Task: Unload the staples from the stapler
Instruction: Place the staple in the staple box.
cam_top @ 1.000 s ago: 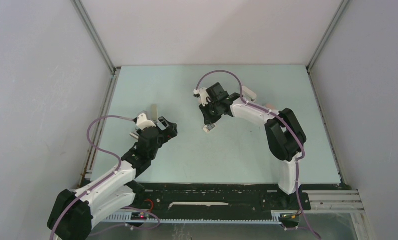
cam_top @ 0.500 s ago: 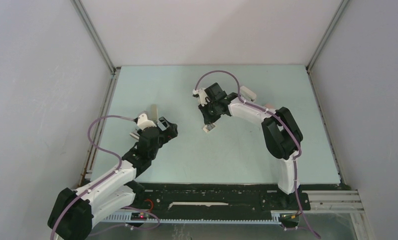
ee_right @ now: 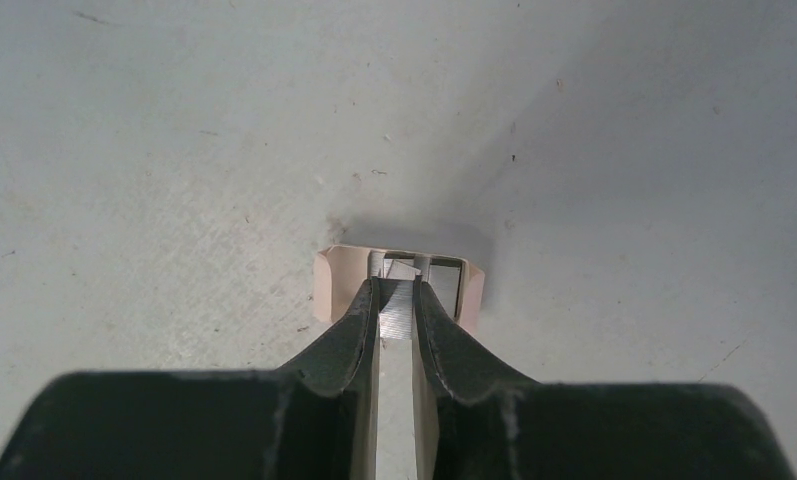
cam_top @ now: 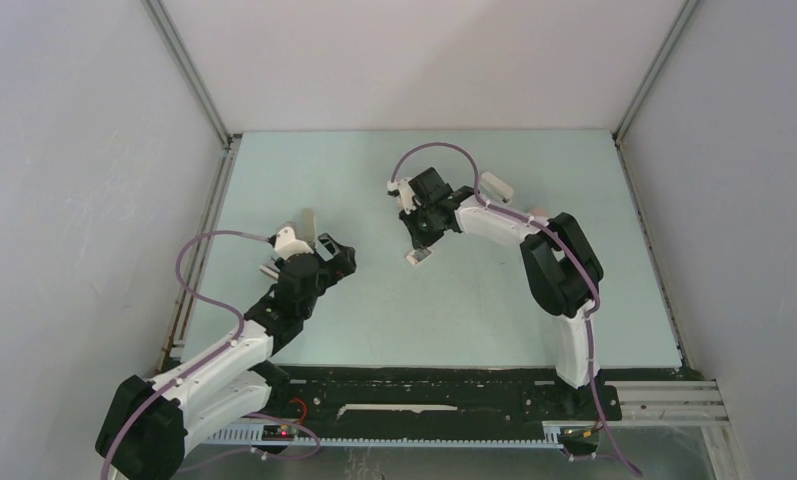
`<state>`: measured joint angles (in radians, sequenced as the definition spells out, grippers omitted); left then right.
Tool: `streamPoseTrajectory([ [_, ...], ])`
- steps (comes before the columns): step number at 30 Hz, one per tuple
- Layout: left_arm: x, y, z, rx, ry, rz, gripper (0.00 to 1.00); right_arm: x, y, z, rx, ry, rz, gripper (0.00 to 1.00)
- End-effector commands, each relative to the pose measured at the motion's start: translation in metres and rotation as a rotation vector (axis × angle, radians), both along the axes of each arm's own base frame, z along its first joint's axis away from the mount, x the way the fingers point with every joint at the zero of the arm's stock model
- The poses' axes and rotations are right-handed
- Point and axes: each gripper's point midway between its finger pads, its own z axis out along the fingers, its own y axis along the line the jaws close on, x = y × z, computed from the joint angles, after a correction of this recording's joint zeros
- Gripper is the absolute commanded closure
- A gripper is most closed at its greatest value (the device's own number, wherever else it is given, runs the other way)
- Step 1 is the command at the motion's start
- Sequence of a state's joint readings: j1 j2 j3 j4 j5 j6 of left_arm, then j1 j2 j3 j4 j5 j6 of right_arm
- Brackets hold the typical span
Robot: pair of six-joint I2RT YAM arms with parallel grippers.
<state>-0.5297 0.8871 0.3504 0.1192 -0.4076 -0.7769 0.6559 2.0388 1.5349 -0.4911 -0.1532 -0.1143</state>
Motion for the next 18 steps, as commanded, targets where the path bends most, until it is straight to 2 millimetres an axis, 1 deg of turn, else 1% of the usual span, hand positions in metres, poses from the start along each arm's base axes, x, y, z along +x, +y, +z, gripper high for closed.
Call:
streamPoseTrajectory([
  [1, 0.0063, -0.0004, 0.013, -0.011, -0.046, 0.005, 0.01, 0.0107, 0.0035, 0.0036, -0.011, -0.027, -0.002, 0.88],
  [18, 0.0066, -0.0005, 0.0134, -0.012, -0.046, 0.006, 0.01, 0.0146, -0.0023, -0.0053, -0.039, -0.02, -0.017, 0.86],
])
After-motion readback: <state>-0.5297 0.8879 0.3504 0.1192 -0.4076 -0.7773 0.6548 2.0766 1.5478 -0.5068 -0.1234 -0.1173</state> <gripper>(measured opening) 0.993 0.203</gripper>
